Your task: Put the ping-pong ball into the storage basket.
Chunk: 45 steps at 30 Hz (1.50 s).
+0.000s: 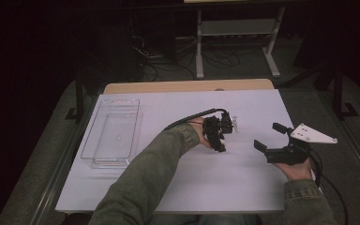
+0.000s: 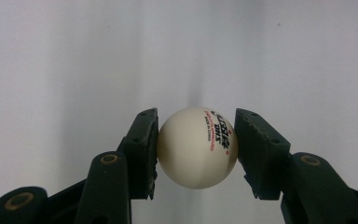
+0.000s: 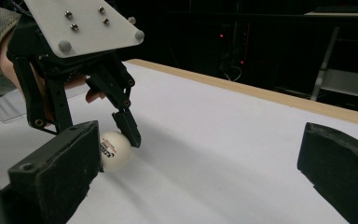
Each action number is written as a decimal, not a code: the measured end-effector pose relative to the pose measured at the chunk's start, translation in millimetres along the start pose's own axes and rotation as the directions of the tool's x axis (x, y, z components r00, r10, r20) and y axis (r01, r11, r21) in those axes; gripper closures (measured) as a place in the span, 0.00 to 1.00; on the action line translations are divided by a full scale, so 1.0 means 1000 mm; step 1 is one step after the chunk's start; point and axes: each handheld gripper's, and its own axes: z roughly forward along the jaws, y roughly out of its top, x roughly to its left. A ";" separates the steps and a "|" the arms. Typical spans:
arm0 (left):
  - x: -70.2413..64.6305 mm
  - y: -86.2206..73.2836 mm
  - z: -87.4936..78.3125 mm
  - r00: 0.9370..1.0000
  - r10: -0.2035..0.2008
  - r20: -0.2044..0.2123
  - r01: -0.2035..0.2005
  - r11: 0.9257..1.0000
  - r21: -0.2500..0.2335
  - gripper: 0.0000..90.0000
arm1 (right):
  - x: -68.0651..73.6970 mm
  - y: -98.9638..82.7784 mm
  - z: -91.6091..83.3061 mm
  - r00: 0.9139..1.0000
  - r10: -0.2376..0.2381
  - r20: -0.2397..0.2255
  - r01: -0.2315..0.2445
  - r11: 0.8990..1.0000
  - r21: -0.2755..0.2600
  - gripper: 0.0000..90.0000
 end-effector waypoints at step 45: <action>-0.009 -0.013 -0.059 0.998 -0.003 -0.067 0.001 1.000 -0.024 0.57 | 0.001 0.000 0.002 1.000 -0.004 -0.003 0.004 1.000 0.003 0.00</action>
